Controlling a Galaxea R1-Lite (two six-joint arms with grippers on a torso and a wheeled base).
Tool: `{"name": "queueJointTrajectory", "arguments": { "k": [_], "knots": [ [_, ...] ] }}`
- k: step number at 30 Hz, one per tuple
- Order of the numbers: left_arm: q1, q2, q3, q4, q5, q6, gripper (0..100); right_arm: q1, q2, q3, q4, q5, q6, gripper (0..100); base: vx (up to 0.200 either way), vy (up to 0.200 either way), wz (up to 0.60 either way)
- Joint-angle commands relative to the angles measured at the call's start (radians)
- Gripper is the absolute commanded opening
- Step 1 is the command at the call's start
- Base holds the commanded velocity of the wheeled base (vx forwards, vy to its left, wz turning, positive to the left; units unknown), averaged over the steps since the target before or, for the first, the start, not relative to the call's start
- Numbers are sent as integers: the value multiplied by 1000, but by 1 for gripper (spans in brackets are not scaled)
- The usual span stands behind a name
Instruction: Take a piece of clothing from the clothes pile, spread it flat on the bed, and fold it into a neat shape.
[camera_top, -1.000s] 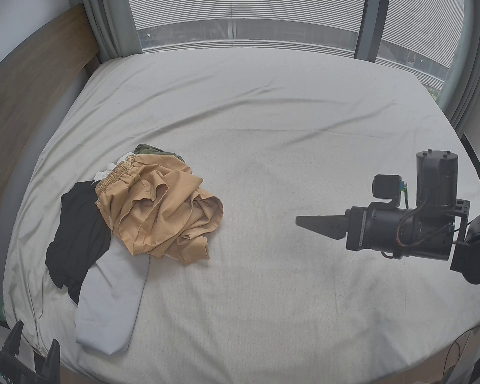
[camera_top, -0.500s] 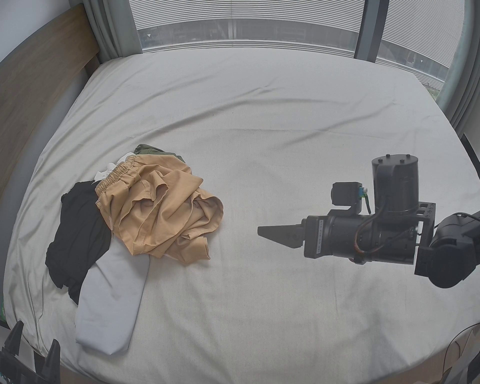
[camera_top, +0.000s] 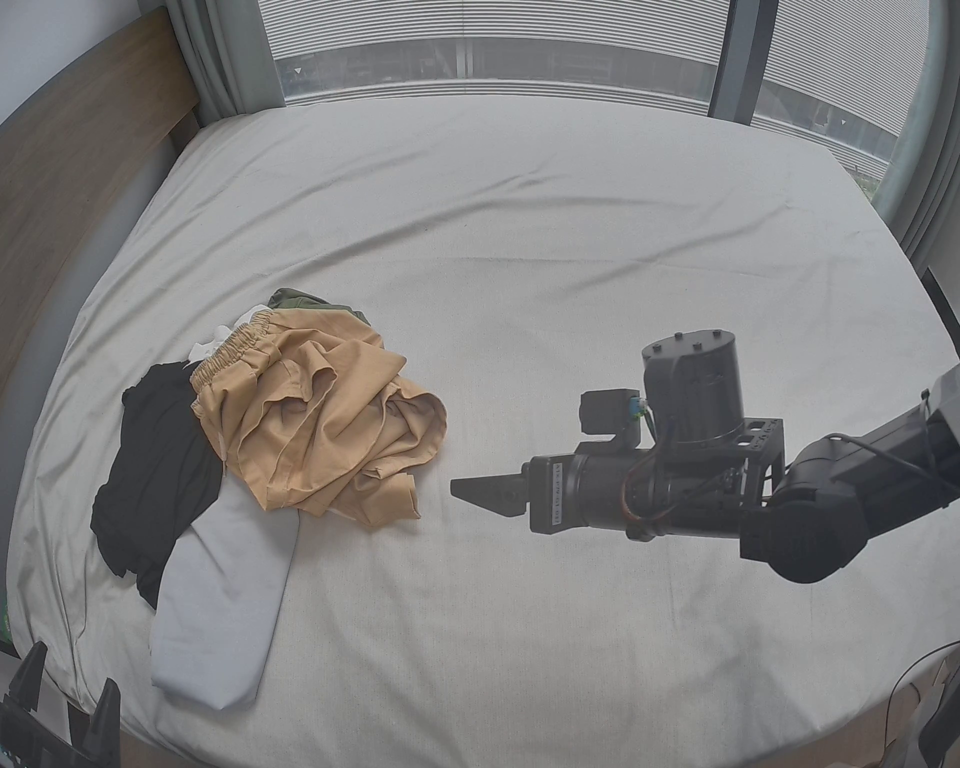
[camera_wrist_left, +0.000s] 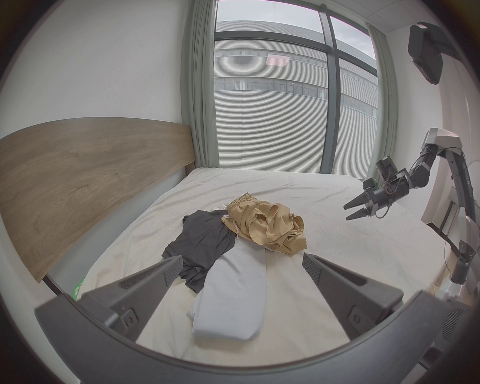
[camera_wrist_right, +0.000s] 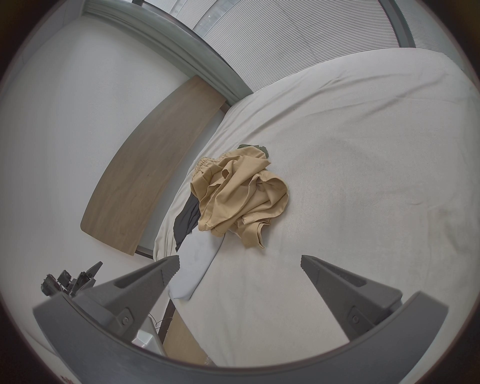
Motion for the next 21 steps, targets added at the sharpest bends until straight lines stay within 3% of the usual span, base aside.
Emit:
{"name": "queueJointTrajectory", "arguments": {
  "k": [1, 21],
  "knots": [
    [0, -15, 18, 0, 0, 0, 100, 16, 72, -40, -1, 4, 0, 100, 0, 0, 0],
    [0, -15, 18, 0, 0, -2, 100, 56, 280, -212, -35, 14, -2, 100, 0, 0, 0]
  ]
}}
